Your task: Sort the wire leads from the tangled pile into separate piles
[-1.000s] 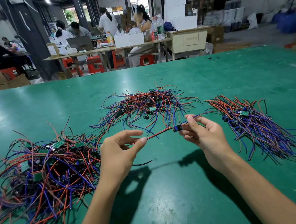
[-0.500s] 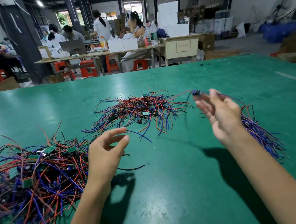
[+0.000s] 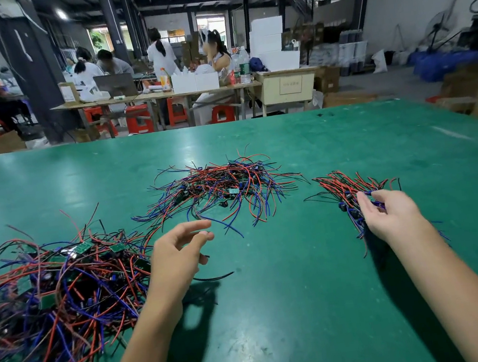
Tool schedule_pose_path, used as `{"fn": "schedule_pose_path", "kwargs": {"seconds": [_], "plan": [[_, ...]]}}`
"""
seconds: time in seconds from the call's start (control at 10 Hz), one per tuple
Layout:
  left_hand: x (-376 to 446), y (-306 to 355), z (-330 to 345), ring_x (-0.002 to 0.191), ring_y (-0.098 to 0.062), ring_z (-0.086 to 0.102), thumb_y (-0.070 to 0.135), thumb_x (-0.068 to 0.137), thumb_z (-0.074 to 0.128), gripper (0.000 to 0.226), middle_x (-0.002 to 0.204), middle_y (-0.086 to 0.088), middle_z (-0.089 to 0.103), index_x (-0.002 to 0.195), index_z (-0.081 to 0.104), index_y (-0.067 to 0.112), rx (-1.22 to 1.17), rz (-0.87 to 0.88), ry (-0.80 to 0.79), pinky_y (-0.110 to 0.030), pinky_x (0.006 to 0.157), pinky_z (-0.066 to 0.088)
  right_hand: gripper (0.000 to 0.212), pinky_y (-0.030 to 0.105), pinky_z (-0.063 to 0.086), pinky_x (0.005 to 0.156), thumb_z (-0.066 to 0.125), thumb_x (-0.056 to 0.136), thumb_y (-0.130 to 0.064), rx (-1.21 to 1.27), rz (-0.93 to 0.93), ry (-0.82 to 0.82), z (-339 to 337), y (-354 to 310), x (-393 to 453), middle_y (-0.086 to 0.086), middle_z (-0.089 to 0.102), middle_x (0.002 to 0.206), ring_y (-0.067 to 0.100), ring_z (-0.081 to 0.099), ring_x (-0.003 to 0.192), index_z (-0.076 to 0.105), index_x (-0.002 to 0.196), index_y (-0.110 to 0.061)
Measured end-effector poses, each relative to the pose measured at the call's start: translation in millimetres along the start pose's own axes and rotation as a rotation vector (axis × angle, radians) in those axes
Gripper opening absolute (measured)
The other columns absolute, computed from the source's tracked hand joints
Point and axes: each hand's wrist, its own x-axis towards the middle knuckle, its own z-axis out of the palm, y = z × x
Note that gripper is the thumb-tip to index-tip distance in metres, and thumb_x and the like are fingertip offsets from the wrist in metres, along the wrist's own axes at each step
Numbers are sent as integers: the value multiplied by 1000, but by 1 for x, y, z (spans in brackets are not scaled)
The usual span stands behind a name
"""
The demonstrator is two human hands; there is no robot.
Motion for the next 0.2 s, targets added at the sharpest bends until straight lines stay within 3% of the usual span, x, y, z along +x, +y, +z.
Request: {"fn": "schedule_pose_path", "kwargs": {"seconds": [0.1, 0.2], "plan": [[-3, 2, 1, 49, -5, 55, 14, 93, 64, 17, 87, 6, 77, 97, 75, 26, 25, -24, -17, -22, 54, 41, 19, 26, 46, 107, 38, 105, 1, 49, 70, -51, 14, -7, -26, 17, 45, 121, 26, 58, 124, 54, 115, 7], [-4, 1, 2, 49, -6, 55, 14, 94, 62, 19, 83, 9, 77, 95, 75, 27, 50, -27, -28, -23, 54, 42, 19, 20, 58, 78, 38, 103, 3, -111, 122, -178, 16, 19, -43, 15, 68, 92, 18, 72, 85, 56, 101, 1]]}}
